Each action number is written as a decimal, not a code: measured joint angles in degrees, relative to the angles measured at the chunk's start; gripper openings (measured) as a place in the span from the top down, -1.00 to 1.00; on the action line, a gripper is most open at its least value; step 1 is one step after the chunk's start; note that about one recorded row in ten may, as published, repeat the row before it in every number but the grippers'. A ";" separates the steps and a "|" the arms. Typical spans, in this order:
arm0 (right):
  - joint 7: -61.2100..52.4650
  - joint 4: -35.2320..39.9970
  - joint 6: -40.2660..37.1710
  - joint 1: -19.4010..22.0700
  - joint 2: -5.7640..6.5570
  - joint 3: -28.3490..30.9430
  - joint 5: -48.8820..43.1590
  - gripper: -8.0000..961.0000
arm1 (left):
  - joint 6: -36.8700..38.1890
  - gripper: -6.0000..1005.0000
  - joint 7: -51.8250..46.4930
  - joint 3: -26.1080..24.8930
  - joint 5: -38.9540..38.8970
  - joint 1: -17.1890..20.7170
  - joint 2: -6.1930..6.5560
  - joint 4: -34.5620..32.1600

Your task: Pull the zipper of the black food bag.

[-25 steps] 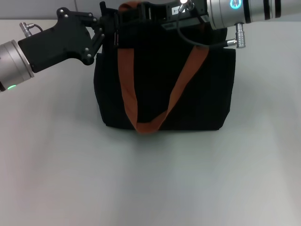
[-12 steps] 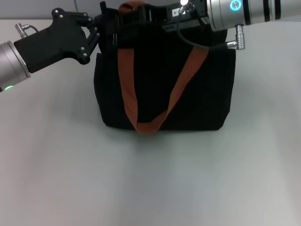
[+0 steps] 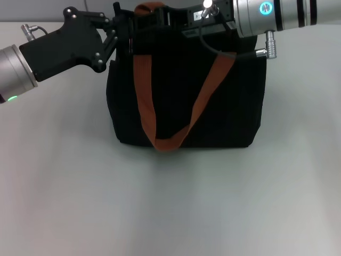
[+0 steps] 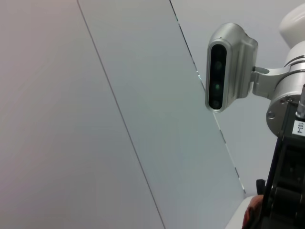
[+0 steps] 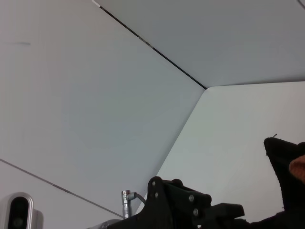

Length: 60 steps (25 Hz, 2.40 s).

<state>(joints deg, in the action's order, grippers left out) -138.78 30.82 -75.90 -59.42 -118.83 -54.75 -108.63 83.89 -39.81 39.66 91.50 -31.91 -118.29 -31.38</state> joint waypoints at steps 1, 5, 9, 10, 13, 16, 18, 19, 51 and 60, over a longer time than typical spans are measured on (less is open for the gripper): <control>0.01 0.03 -0.04 0.00 0.00 -0.03 0.00 -0.08 | -0.01 0.88 0.00 -0.31 -0.01 0.19 0.00 -0.06; 0.01 0.03 0.26 -0.01 0.00 -0.32 -0.01 0.07 | 0.04 0.88 0.08 -0.51 -0.06 0.48 -0.01 -0.08; 0.00 0.04 0.50 -0.67 -0.01 -0.81 -0.52 0.21 | 0.39 0.88 0.09 -0.55 -0.29 0.44 -0.11 -0.09; 0.00 0.04 0.50 -0.67 -0.01 -0.81 -0.52 0.25 | 0.39 0.88 0.09 -0.55 -0.29 0.44 -0.11 -0.09; 0.01 0.04 1.22 -1.03 -0.05 -1.53 -0.57 0.32 | 0.46 0.88 -0.03 -0.56 -0.76 0.24 -0.10 -0.09; 0.01 0.04 1.32 -1.10 -0.07 -1.79 -0.59 0.33 | 0.53 0.88 -0.03 -0.55 -0.85 0.17 -0.10 -0.09; 0.01 0.12 1.34 -1.05 -0.08 -1.80 -0.61 0.33 | 0.53 0.88 -0.03 -0.55 -0.88 0.15 -0.10 -0.09; 0.01 0.12 1.34 -1.05 -0.08 -1.80 -0.61 0.33 | 0.53 0.87 -0.03 -0.55 -0.88 0.15 -0.10 -0.09; 0.61 3.74 2.59 -0.97 -0.29 -4.99 -3.01 0.38 | 1.70 0.86 -0.26 -0.56 -2.32 0.64 0.01 -0.21; 0.63 4.32 2.53 -0.56 -0.26 -5.54 -3.00 0.63 | 1.80 0.86 -0.27 -0.64 -2.32 1.10 -0.05 -0.15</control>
<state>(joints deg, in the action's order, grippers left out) -138.16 35.13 -73.37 -59.98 -119.09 -60.29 -111.63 85.70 -40.08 39.02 89.17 -30.81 -118.34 -31.53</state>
